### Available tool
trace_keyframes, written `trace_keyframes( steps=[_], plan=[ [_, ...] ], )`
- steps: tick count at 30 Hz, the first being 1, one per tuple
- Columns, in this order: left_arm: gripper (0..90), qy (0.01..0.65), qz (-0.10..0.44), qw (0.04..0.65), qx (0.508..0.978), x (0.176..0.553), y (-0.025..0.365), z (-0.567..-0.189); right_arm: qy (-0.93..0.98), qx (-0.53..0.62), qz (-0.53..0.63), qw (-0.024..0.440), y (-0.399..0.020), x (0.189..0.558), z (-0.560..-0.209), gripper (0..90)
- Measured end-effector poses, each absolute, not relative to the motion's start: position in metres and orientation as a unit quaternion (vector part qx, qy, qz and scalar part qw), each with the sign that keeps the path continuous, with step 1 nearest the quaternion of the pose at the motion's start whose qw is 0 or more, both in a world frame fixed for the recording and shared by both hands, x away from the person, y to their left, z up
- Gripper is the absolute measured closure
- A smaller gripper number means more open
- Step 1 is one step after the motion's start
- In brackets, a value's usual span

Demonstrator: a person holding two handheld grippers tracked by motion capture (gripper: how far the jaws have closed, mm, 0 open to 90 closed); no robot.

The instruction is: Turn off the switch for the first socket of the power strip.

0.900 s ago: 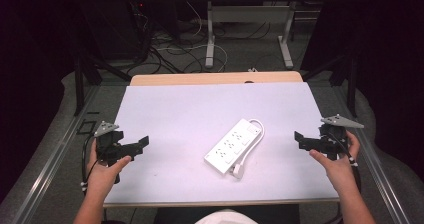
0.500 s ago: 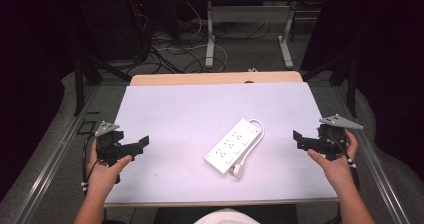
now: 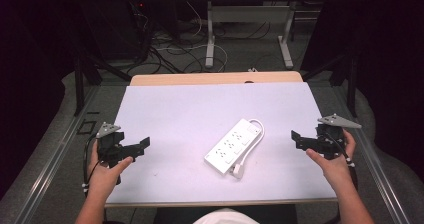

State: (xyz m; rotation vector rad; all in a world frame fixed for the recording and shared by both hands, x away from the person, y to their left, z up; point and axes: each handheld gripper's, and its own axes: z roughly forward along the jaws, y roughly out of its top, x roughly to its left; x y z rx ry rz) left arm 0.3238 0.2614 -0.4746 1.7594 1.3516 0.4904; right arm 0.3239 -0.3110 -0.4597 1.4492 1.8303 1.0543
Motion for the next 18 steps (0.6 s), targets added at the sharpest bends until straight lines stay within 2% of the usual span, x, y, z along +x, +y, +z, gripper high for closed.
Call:
trace_keyframes(
  steps=[8, 13, 14, 18],
  plan=[
    [0.6, 0.538, 0.199, 0.423, 0.701, 0.3235, 0.2605, -0.4746, 0.682, 0.547, 0.393, 0.283, -0.3113, 0.3249, -0.4614, 6.8],
    [0.6, 0.538, 0.203, 0.424, 0.7, 0.3222, 0.2613, -0.473, 0.684, 0.548, 0.393, 0.278, -0.3096, 0.3247, -0.4606, 11.2],
    [0.6, 0.538, 0.203, 0.424, 0.7, 0.322, 0.2613, -0.4729, 0.687, 0.546, 0.391, 0.277, -0.3085, 0.3249, -0.4603, 14.4],
    [0.6, 0.538, 0.205, 0.425, 0.699, 0.3216, 0.2611, -0.4726, 0.694, 0.537, 0.392, 0.275, -0.3047, 0.3267, -0.4592, 15.1]
  ],
)
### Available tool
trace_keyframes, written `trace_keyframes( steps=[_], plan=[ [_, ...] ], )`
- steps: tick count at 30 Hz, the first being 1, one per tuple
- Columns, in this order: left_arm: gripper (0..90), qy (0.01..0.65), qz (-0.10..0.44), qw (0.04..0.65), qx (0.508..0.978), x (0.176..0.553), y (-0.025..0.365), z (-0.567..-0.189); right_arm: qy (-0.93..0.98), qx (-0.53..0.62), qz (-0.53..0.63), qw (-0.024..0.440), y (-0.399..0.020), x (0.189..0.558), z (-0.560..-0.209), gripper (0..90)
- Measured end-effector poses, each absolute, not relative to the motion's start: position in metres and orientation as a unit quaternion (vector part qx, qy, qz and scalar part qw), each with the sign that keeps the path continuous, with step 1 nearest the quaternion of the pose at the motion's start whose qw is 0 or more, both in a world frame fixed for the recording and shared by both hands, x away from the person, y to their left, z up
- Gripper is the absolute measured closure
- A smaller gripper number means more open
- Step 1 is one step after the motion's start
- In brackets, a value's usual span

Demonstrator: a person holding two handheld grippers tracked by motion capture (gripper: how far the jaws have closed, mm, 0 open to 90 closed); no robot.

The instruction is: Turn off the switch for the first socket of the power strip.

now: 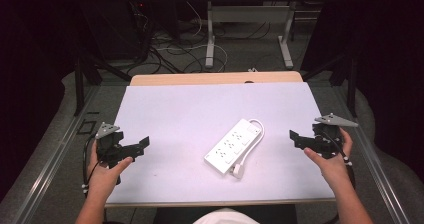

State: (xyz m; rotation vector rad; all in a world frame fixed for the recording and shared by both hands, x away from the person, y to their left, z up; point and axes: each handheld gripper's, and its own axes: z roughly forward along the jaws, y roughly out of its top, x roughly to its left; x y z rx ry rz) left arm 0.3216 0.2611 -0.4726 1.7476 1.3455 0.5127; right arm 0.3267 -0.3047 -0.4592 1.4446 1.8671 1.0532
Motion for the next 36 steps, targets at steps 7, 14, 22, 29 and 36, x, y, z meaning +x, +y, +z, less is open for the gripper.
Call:
trace_keyframes(
  steps=[7, 14, 22, 29, 36],
  plan=[
    [0.6, 0.536, 0.207, 0.425, 0.699, 0.32, 0.261, -0.472, 0.71, 0.524, 0.391, 0.261, -0.293, 0.331, -0.455, 19.6],
    [0.6, 0.537, 0.209, 0.426, 0.698, 0.319, 0.262, -0.47, 0.728, 0.504, 0.392, 0.252, -0.281, 0.338, -0.452, 26.1],
    [0.6, 0.539, 0.211, 0.426, 0.695, 0.318, 0.264, -0.469, 0.747, 0.482, 0.39, 0.242, -0.267, 0.348, -0.449, 35.1],
    [0.7, 0.539, 0.211, 0.427, 0.695, 0.318, 0.264, -0.47, 0.764, 0.464, 0.384, 0.231, -0.256, 0.354, -0.445, 42.9],
    [0.6, 0.538, 0.213, 0.428, 0.694, 0.317, 0.265, -0.469, 0.785, 0.443, 0.377, 0.213, -0.243, 0.365, -0.444, 48.0]
  ],
)
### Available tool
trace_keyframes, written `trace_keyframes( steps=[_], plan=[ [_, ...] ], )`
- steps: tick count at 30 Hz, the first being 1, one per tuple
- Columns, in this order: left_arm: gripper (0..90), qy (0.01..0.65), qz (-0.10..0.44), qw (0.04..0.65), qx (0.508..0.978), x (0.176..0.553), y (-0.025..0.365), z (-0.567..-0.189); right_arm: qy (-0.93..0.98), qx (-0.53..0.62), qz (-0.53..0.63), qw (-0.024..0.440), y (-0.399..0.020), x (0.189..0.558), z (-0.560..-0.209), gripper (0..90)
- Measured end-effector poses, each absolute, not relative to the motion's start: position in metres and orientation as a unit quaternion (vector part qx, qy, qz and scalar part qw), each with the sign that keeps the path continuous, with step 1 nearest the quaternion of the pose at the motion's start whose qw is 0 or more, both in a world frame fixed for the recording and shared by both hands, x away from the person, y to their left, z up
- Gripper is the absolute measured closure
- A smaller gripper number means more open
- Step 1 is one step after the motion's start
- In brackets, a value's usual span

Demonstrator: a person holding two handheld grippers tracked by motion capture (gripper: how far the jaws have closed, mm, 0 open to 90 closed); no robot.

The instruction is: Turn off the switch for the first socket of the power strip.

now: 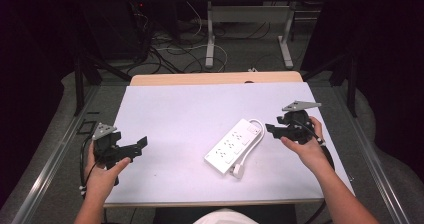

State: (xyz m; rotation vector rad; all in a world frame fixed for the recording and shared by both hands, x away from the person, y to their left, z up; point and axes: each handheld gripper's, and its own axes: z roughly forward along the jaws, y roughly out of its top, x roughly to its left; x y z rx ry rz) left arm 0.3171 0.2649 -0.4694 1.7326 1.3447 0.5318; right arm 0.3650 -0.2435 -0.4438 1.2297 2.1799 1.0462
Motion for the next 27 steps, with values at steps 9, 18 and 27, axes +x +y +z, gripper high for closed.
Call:
trace_keyframes(
  steps=[9, 18, 27],
  plan=[
    [0.6, 0.539, 0.213, 0.428, 0.694, 0.317, 0.265, -0.469, 0.806, 0.432, 0.352, 0.202, -0.232, 0.374, -0.446, 51.6],
    [0.6, 0.539, 0.211, 0.427, 0.694, 0.317, 0.266, -0.469, 0.827, 0.42, 0.325, 0.184, -0.219, 0.383, -0.45, 56.9],
    [0.6, 0.54, 0.211, 0.428, 0.693, 0.316, 0.266, -0.469, 0.842, 0.416, 0.304, 0.159, -0.211, 0.393, -0.46, 66.3]
  ],
)
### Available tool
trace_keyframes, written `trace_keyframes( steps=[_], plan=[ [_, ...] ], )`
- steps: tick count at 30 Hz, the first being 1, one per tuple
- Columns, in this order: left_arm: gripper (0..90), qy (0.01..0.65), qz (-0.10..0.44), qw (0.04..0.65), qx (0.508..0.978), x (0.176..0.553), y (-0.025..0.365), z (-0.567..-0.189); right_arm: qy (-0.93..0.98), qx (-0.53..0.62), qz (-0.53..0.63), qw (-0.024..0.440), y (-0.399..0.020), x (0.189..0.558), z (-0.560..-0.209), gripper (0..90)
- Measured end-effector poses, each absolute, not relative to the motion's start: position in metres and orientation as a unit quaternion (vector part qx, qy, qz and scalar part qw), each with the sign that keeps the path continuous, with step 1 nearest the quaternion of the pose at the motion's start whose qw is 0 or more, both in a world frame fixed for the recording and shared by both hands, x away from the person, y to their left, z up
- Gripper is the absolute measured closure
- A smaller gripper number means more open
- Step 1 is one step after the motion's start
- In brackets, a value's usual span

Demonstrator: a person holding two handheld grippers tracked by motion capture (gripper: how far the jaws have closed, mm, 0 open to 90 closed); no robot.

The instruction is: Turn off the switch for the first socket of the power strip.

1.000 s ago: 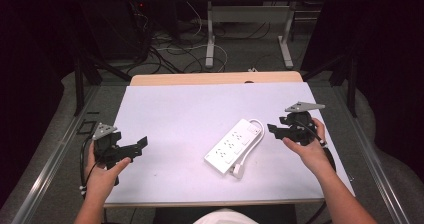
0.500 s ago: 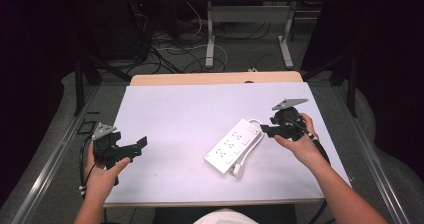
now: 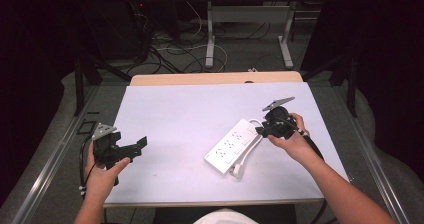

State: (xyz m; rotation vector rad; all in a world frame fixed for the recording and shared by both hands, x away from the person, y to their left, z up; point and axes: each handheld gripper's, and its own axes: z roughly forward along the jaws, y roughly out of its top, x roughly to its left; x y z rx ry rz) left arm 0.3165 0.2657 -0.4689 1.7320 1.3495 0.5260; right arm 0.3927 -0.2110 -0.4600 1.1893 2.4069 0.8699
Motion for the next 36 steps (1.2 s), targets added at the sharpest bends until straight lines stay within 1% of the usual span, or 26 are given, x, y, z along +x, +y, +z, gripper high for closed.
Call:
trace_keyframes(
  steps=[1, 2, 3, 5, 15, 20, 23, 33, 34, 36],
  plan=[
    [0.6, 0.541, 0.21, 0.428, 0.693, 0.316, 0.266, -0.469, 0.844, 0.419, 0.301, 0.148, -0.208, 0.394, -0.462, 69.5],
    [0.6, 0.541, 0.21, 0.428, 0.693, 0.316, 0.266, -0.469, 0.844, 0.419, 0.301, 0.148, -0.208, 0.394, -0.462, 69.5],
    [0.6, 0.54, 0.211, 0.427, 0.694, 0.317, 0.266, -0.469, 0.846, 0.42, 0.299, 0.138, -0.206, 0.395, -0.464, 72.6],
    [0.6, 0.54, 0.21, 0.427, 0.694, 0.317, 0.266, -0.469, 0.849, 0.418, 0.294, 0.133, -0.204, 0.396, -0.466, 75.4],
    [0.6, 0.541, 0.211, 0.428, 0.692, 0.316, 0.266, -0.469, 0.863, 0.41, 0.277, 0.107, -0.193, 0.402, -0.475, 85.6],
    [0.6, 0.541, 0.211, 0.428, 0.692, 0.316, 0.266, -0.469, 0.864, 0.412, 0.274, 0.094, -0.187, 0.404, -0.479, 87.9],
    [0.6, 0.541, 0.212, 0.428, 0.692, 0.316, 0.266, -0.469, 0.867, 0.408, 0.27, 0.095, -0.183, 0.406, -0.483, 90.0],
    [0.6, 0.541, 0.212, 0.428, 0.692, 0.316, 0.267, -0.47, 0.878, 0.403, 0.251, 0.07, -0.174, 0.412, -0.494, 90.0],
    [0.6, 0.542, 0.212, 0.428, 0.692, 0.316, 0.267, -0.47, 0.875, 0.402, 0.26, 0.074, -0.173, 0.413, -0.498, 90.0],
    [0.6, 0.542, 0.212, 0.428, 0.692, 0.316, 0.267, -0.47, 0.879, 0.408, 0.237, 0.067, -0.172, 0.412, -0.496, 90.0]
  ],
)
